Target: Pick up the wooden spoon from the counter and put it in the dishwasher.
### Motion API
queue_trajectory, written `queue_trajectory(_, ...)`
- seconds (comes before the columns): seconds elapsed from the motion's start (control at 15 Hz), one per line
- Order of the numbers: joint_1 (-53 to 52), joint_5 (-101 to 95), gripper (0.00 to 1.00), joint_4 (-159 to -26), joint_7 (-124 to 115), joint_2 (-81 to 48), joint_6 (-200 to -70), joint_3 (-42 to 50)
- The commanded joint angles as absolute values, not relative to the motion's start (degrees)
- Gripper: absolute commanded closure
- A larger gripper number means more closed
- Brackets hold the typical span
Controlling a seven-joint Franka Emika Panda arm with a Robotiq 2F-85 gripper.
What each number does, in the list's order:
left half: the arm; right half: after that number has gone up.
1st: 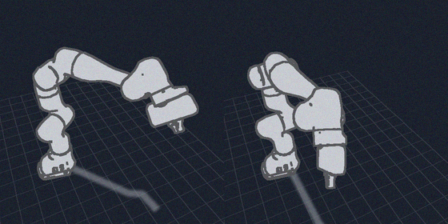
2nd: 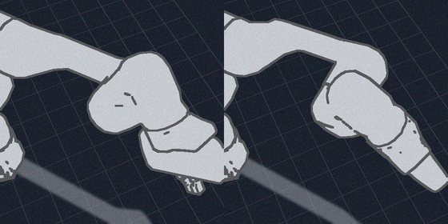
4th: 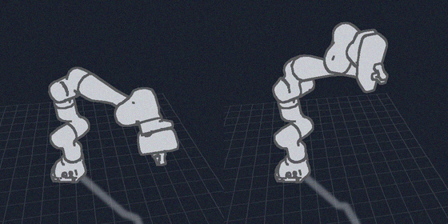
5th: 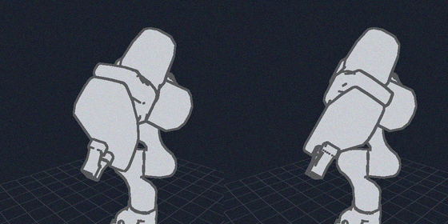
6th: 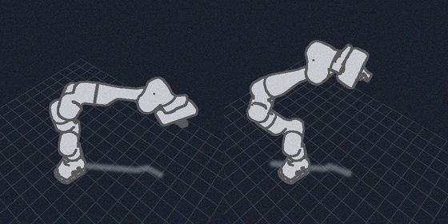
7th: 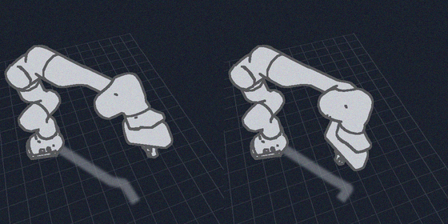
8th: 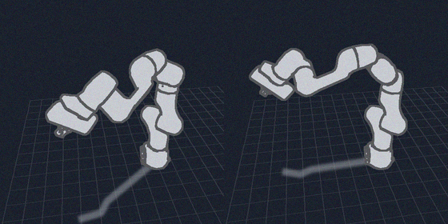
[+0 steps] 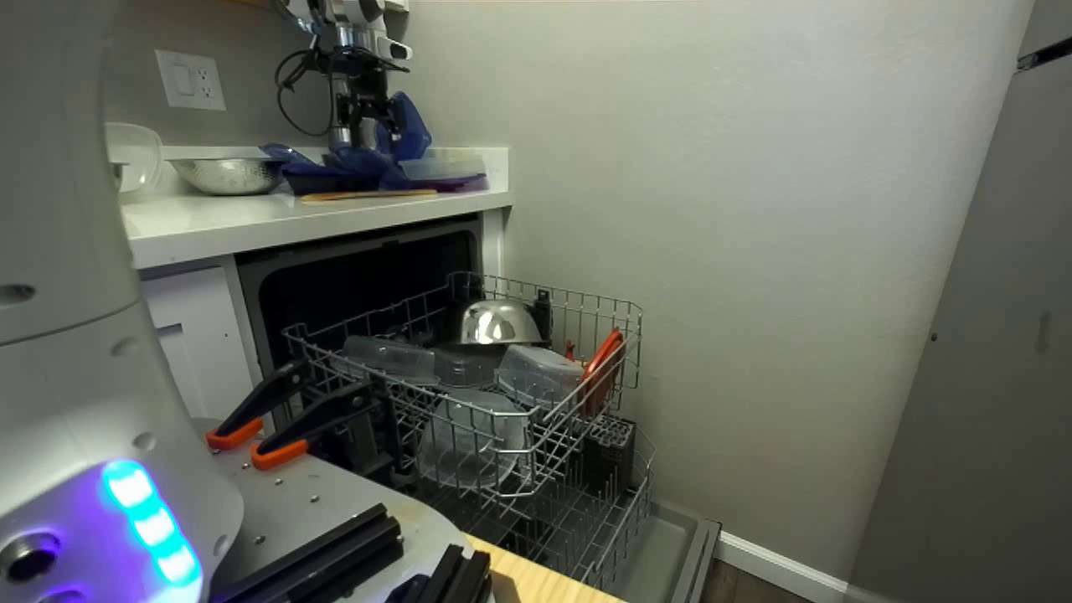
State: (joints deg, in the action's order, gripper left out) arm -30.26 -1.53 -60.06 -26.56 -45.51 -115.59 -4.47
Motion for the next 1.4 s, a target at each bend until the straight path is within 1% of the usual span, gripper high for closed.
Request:
queue_trajectory(0.0,-31.2,-2.3,0.00,-55.8,-28.8,-48.9,-112.5,-3.3)
queue_trajectory(0.6,-33.3,-2.5,0.00,-42.9,-32.5,-59.9,-111.1,-2.6)
queue_trajectory(1.07,-36.5,-4.2,0.00,-36.8,-33.2,-63.9,-106.6,0.6)
queue_trajectory(1.33,-37.9,-4.4,0.00,-33.4,-37.4,-66.7,-106.3,2.1)
